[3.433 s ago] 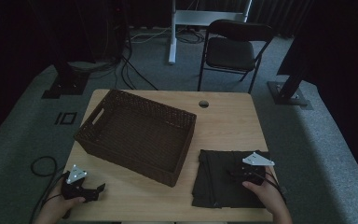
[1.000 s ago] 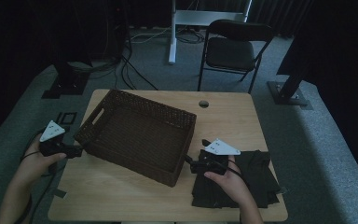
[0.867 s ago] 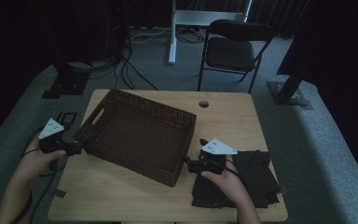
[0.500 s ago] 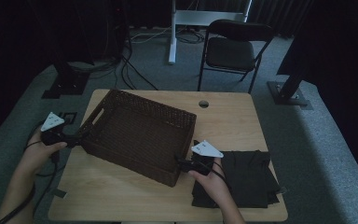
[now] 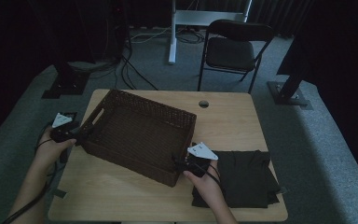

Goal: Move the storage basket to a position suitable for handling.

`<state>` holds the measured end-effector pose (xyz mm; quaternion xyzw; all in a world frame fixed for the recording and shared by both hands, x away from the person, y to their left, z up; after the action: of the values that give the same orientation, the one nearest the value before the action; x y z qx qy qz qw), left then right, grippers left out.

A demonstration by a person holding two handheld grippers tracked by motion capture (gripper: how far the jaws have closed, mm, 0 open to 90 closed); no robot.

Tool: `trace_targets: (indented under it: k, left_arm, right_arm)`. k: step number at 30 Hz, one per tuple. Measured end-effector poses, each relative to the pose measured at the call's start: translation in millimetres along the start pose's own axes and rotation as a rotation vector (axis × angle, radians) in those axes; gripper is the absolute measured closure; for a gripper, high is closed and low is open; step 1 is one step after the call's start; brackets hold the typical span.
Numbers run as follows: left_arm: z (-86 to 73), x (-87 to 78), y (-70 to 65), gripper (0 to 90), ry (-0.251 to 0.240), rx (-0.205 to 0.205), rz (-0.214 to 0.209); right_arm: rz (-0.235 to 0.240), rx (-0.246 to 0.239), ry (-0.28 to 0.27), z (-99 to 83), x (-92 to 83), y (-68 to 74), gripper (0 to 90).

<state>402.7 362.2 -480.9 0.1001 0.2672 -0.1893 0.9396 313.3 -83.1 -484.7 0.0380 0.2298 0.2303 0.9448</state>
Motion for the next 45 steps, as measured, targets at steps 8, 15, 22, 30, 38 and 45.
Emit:
trace_targets:
  k: [8,15,22,30,38,45]
  left_arm:
    - [-0.7,-1.2,-4.8,62.8,-0.028,-0.053,-0.063]
    - [-1.4,-2.5,-7.9,67.4,-0.033,-0.088,-0.025]
    - [-7.0,-10.7,-17.5,68.4,-0.042,-0.146,0.006]
    - [-11.5,-21.5,-27.4,67.9,-0.021,-0.162,0.033]
    - [-16.5,-32.0,-39.1,67.5,-0.013,-0.158,0.061]
    - [-22.3,-39.7,-43.9,75.7,-0.01,-0.164,0.044]
  right_arm:
    - [-0.002,0.016,0.012,0.1,-0.5,3.4,27.2]
    - [0.021,0.006,0.035,2.0,-0.6,4.8,37.6]
    - [0.008,0.02,0.041,4.3,0.6,-0.4,42.8]
    - [0.004,0.036,0.049,7.7,4.7,-8.3,47.3]
    - [-0.019,0.017,0.055,10.4,10.4,-14.3,50.5]
    - [-0.034,0.01,0.065,13.4,16.5,-23.9,54.6]
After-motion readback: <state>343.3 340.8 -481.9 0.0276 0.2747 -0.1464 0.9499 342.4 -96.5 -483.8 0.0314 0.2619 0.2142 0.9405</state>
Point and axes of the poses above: each handheld gripper's, and its own axes: x roughly forward along the jaws, z roughly out of its top, y roughly to its left, the point moved 2 cm from there along x, roughly forward along the jaws, and after that the axes turned 8 degrees about x, right-handed, at the moved point
